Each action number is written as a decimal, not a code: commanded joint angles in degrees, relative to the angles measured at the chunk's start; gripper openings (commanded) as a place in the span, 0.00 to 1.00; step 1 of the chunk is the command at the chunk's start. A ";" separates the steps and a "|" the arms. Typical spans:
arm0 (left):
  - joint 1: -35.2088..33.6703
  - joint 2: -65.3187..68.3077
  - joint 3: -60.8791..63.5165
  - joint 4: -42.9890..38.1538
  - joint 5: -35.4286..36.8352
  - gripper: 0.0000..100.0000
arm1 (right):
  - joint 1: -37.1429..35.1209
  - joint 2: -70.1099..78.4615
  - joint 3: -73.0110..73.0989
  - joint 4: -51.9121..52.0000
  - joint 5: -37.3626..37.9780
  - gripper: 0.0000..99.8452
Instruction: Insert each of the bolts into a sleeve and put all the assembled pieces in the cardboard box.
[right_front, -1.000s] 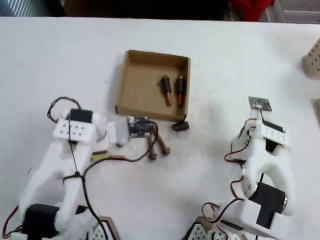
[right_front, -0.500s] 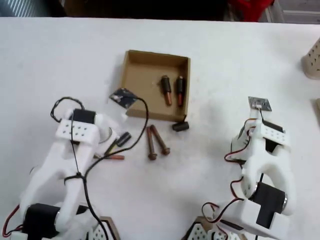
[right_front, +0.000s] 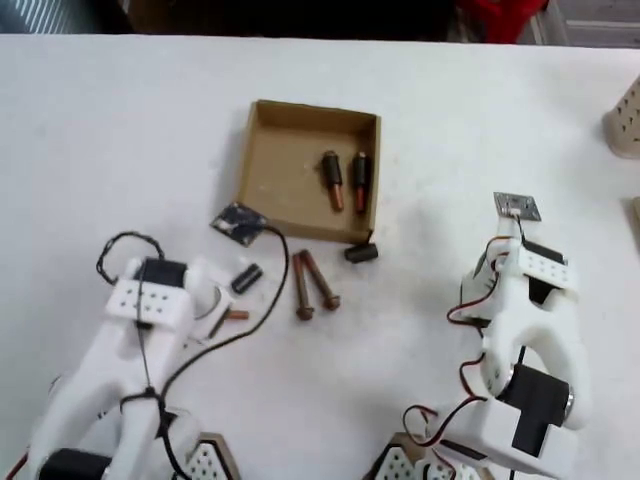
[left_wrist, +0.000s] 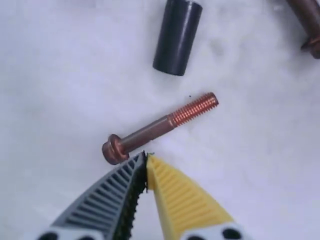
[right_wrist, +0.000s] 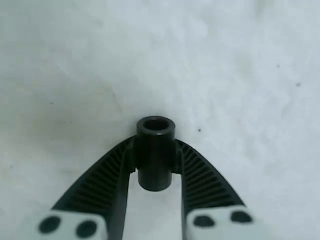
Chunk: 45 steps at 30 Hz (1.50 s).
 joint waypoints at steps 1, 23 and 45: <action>0.04 -2.86 -0.09 -1.14 0.79 0.02 | -0.92 -0.40 -0.26 -0.57 0.70 0.02; -7.60 20.62 -11.43 -9.05 12.04 0.02 | -0.66 -0.40 -0.26 -0.48 0.70 0.02; -6.90 11.38 -16.97 -6.07 25.05 0.02 | -0.66 -0.40 -0.18 -0.57 0.70 0.02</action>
